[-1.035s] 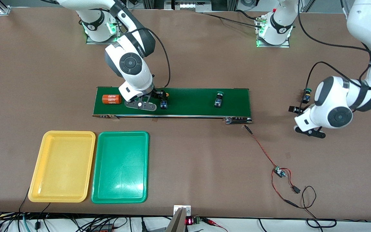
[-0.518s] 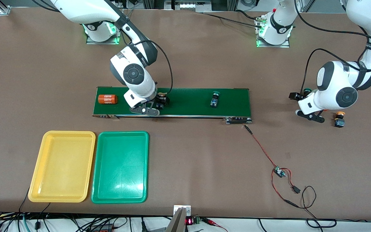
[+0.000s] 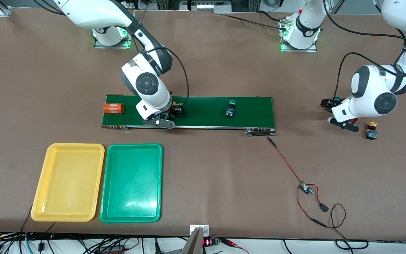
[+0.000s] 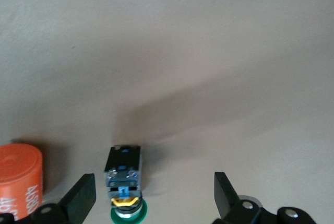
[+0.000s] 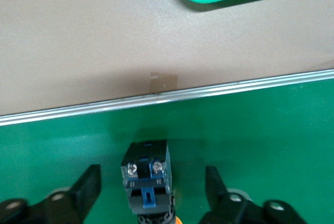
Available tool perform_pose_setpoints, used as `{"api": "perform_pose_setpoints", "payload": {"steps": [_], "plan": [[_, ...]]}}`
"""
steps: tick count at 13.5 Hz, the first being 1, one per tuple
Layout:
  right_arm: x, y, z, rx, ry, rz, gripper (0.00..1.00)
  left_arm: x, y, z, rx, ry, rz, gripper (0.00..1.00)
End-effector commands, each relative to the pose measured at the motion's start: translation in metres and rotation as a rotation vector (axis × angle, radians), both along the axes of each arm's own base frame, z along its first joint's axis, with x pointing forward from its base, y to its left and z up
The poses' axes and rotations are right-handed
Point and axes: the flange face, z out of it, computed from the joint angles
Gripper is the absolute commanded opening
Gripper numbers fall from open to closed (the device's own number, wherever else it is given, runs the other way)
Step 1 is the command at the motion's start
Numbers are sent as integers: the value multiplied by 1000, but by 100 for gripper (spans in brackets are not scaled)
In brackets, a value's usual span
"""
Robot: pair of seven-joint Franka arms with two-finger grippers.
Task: Sort buttons by color to trays
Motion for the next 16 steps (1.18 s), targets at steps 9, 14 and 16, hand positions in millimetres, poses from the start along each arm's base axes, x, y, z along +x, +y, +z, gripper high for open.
{"api": "perform_pose_setpoints", "payload": {"steps": [9, 14, 16], "plan": [[49, -21, 43, -19, -36, -45, 10, -32, 31, -29, -47, 29, 66, 100], [81, -94, 121, -74, -19, 21, 10, -36, 39, -35, -69, 40, 43, 83], [87, -139, 156, -102, -2, 49, 13, -36, 38, -34, -73, 41, 32, 51]]}}
